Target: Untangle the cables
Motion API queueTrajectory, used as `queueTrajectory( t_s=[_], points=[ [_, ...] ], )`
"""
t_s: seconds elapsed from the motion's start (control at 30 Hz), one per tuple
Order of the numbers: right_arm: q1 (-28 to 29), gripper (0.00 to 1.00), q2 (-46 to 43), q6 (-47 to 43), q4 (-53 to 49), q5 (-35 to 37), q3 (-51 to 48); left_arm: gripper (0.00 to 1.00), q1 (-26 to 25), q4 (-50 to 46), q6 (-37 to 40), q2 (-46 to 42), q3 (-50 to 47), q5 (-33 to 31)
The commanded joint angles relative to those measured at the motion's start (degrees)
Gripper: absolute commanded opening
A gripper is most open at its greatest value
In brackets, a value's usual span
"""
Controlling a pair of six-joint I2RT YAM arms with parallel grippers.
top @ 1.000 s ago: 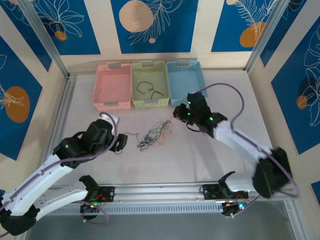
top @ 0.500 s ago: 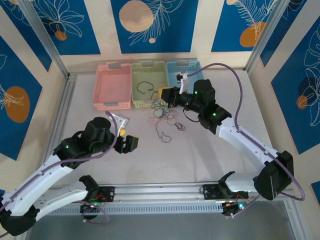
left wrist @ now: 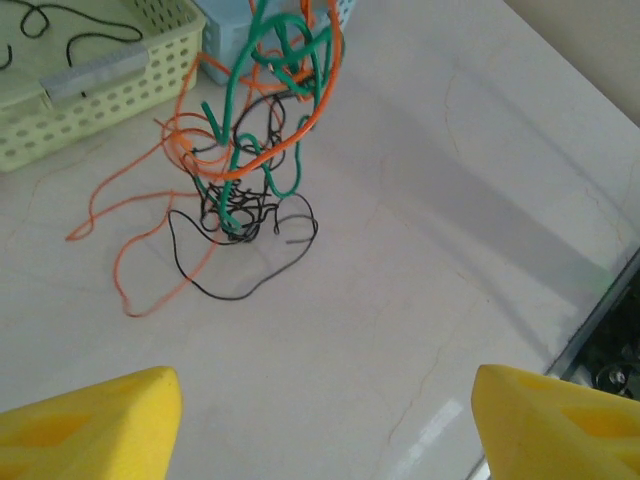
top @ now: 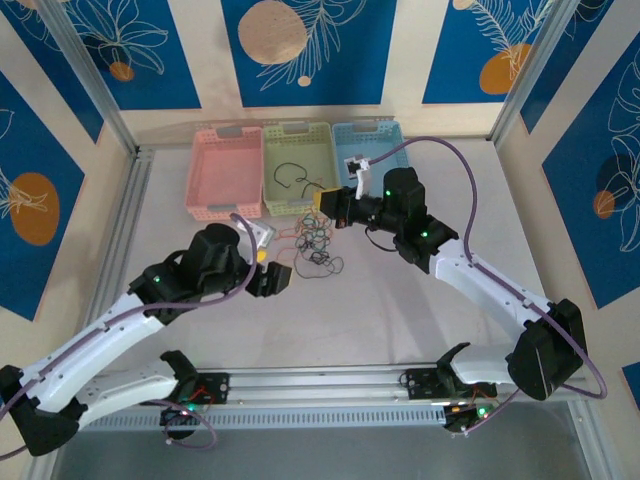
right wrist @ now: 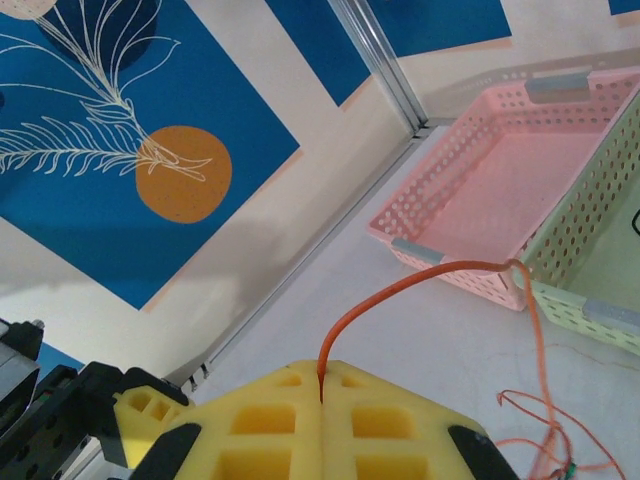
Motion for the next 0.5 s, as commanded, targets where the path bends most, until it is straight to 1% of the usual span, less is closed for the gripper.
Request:
queueTrajectory(
  t_s=[0.0, 0.13, 0.2, 0.3, 0.33, 0.43, 0.47],
  points=[
    [0.0, 0.0, -0.8, 0.5, 1.7, -1.8, -1.1, 0.76, -0.7, 2.9, 2.6, 1.1, 3.4, -1.6],
    [-0.1, 0.0, -1.0, 0.7, 1.9, -1.9, -1.2, 0.76, -0.7, 1.3, 5.1, 5.7, 8.4, -1.0],
    [-0.1, 0.0, -1.1, 0.6, 2.0, -2.3, -1.2, 0.78, -0.7, -0.2, 6.4, 8.2, 11.1, -3.0],
    [-0.2, 0.0, -1.3, 0.5, 1.9, -2.2, -1.4, 0.81, -0.7, -1.8, 8.7, 11.6, 14.0, -9.1],
    [-0.2, 0.0, -1.4, 0.5, 1.9, -2.3, -1.4, 0.81, -0.7, -2.4, 9.6, 13.0, 15.0, -10.1],
    [-0.2, 0.0, -1.5, 0.4, 2.0, -2.7, -1.4, 0.8, -0.6, -3.5, 11.4, 17.4, 17.4, -10.3],
    [-0.2, 0.0, -1.5, 0.2, 1.9, -2.8, -1.4, 0.78, -0.6, -3.5, 11.6, 18.7, 18.1, -10.0]
  ],
)
